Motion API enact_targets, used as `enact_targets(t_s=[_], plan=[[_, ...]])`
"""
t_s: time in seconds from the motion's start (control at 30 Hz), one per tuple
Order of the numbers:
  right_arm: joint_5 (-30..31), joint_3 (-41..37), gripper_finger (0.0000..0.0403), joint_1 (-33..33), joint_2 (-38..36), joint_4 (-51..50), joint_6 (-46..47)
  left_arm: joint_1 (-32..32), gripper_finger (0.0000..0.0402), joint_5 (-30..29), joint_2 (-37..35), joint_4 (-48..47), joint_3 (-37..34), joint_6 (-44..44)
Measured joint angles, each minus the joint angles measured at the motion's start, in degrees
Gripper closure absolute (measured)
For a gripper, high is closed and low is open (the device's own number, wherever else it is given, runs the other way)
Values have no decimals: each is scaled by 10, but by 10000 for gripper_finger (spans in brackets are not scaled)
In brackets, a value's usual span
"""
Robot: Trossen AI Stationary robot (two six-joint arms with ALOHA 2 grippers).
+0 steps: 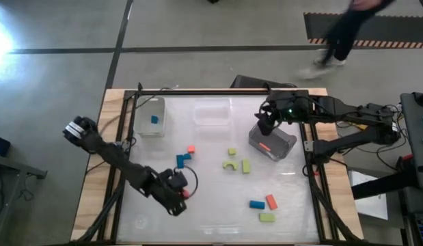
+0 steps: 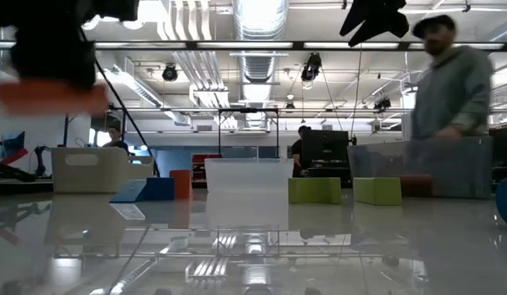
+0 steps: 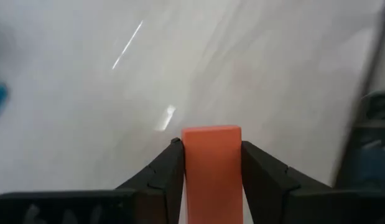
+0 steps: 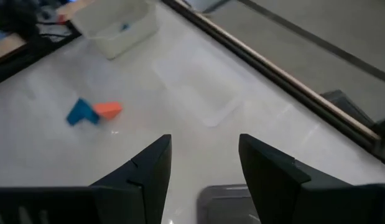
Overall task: Sort & place blocks by color
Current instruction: Put the orange block into the black bin
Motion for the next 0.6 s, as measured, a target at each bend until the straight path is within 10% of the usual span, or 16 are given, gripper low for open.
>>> enact_targets(t_s=[0.6], plan=[[-206, -114, 226, 94, 37, 518, -74, 263, 289, -15, -207, 345, 0, 381]])
